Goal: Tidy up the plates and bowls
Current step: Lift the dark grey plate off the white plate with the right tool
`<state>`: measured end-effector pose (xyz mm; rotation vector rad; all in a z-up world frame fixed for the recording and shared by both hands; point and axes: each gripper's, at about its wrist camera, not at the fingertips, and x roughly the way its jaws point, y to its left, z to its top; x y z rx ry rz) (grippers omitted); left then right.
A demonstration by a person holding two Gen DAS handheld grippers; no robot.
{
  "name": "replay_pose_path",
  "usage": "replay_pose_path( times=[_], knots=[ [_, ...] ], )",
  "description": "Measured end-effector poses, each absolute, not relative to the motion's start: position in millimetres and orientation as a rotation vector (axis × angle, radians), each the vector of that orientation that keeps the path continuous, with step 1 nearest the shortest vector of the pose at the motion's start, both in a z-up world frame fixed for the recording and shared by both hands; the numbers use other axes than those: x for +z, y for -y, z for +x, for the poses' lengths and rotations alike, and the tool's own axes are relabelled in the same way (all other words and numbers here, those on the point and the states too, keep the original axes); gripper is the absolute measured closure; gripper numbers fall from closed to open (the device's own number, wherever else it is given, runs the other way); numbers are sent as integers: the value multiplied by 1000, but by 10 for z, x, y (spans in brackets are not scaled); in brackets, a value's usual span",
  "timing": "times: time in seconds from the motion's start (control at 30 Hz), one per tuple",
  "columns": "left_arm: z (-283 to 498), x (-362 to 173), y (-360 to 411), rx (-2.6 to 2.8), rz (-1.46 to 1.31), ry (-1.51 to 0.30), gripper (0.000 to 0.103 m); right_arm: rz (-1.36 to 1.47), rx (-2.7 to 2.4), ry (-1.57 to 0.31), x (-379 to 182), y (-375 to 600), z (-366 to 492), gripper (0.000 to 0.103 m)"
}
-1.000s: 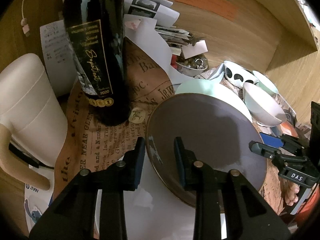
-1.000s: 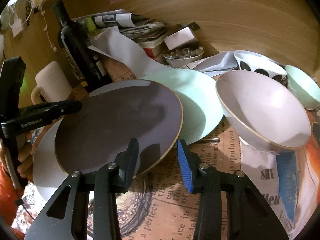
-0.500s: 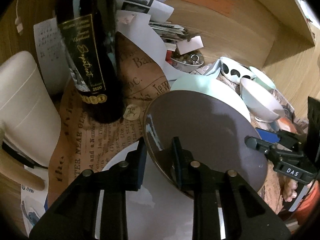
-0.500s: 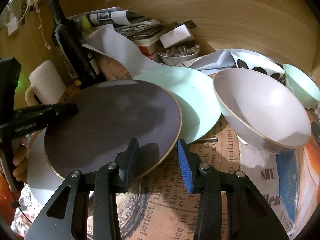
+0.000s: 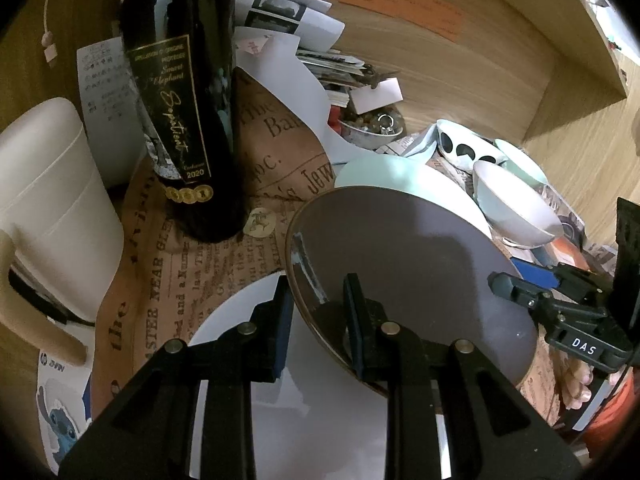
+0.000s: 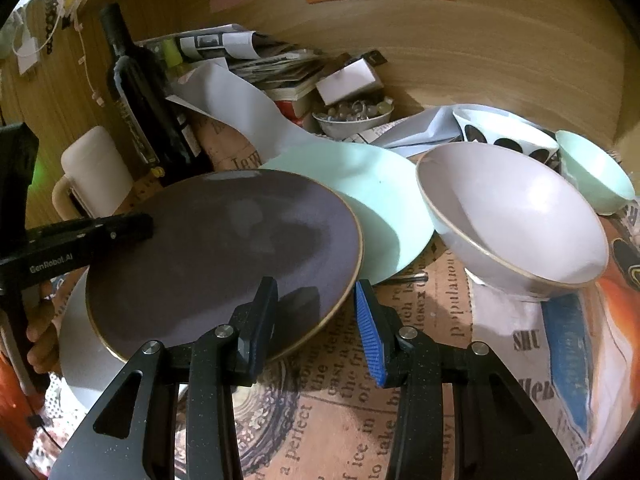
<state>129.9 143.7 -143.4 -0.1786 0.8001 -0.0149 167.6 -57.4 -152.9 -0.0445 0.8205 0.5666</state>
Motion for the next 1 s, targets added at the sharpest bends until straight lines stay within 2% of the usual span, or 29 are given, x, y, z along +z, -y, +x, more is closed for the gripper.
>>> replay_pose_path(
  times=[1.0],
  knots=[
    [832,-1290,-833,-46,-149,-728,78,-11,501,-736,-1309,1081,1149,67]
  ],
)
